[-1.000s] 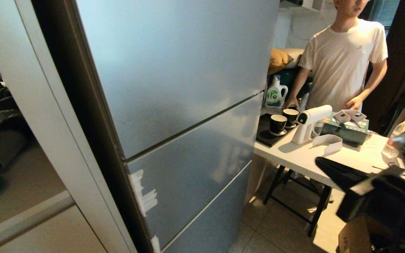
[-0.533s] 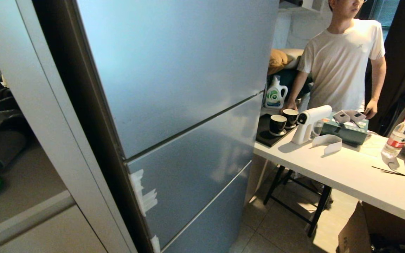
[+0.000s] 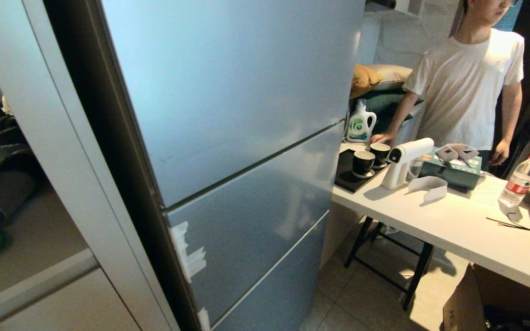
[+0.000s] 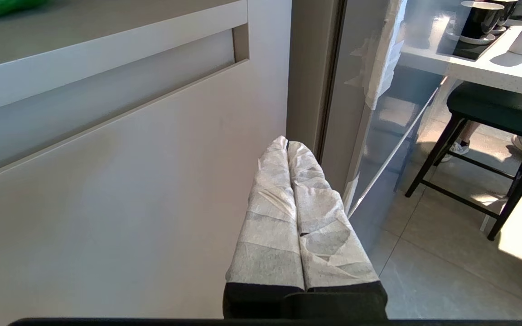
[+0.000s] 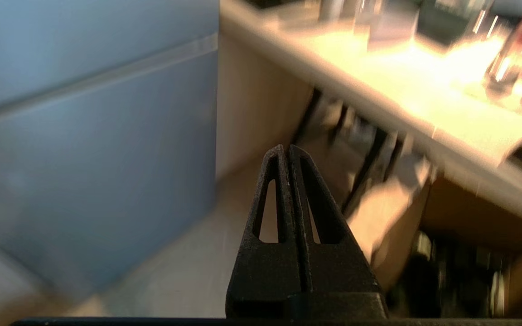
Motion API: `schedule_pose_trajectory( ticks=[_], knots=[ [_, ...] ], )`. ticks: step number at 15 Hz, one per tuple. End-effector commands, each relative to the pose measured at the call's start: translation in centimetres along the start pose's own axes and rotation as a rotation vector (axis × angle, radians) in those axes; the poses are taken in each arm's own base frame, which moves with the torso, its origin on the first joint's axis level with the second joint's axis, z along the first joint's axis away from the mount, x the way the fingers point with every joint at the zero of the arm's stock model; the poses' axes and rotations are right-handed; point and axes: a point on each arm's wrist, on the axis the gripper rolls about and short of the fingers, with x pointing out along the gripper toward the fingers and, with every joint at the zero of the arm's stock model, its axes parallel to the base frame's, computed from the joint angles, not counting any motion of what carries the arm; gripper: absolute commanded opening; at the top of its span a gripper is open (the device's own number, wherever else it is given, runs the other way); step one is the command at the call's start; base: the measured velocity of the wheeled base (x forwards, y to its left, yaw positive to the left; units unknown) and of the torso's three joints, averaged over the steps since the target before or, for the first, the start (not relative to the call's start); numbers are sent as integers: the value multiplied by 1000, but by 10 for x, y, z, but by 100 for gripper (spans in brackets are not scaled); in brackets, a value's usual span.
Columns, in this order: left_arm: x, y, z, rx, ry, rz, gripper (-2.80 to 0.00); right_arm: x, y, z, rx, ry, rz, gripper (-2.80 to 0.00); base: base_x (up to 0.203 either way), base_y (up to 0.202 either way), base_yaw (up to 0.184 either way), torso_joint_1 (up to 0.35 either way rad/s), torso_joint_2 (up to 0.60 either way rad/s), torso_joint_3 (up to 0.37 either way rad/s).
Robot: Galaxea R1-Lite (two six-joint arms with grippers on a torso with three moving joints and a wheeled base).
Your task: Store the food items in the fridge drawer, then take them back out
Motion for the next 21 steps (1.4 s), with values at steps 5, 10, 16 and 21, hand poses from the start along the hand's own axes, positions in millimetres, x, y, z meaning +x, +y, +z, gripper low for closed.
schedule_pose_trajectory(
  ticks=[5, 10, 16, 21],
  knots=[
    [1, 0, -3, 0, 12, 0, -280, -6, 1, -6, -8, -75, 0, -280, 0, 0, 0, 0, 0, 0],
    [1, 0, -3, 0, 12, 0, -280, -6, 1, -6, -4, -76, -1, -280, 0, 0, 0, 0, 0, 0],
    [1, 0, -3, 0, 12, 0, -280, -6, 1, -6, -4, -75, 1, -280, 0, 0, 0, 0, 0, 0],
    [1, 0, -3, -1, 12, 0, -280, -6, 1, -6, 16, -74, 0, -280, 0, 0, 0, 0, 0, 0]
  ],
)
